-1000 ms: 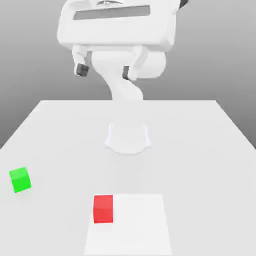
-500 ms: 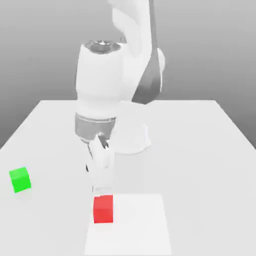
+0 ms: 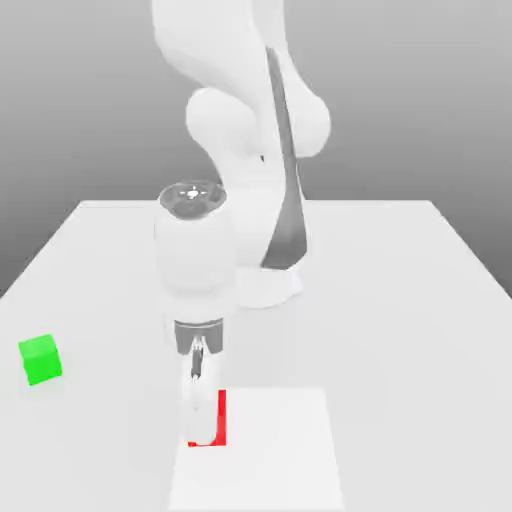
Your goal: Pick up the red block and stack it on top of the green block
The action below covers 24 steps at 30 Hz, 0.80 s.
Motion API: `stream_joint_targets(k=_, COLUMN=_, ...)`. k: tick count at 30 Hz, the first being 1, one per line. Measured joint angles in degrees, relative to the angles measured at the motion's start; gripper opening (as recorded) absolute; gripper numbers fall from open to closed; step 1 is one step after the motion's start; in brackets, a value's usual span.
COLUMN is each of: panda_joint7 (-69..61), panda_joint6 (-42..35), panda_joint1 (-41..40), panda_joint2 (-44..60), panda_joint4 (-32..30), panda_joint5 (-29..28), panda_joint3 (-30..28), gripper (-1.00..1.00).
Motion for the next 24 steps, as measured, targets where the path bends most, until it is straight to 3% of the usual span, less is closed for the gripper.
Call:
stream_joint_targets(k=7, panda_joint7=0.0, panda_joint6=0.2, panda_joint1=0.1, panda_joint2=0.0, panda_joint4=0.0, panda_joint5=0.0, panda_joint3=-0.1, gripper=-1.0)
stream_joint_targets(k=19, panda_joint7=-8.9, panda_joint6=-10.3, panda_joint1=-3.5, panda_joint2=-12.9, panda_joint4=-2.1, panda_joint5=12.2, panda_joint3=6.3, gripper=-1.0)
stream_joint_targets(k=24, panda_joint7=-5.8, panda_joint6=-13.7, panda_joint1=-15.0, panda_joint2=-14.6, panda_joint4=-0.7, panda_joint5=12.4, panda_joint3=0.4, gripper=-1.0)
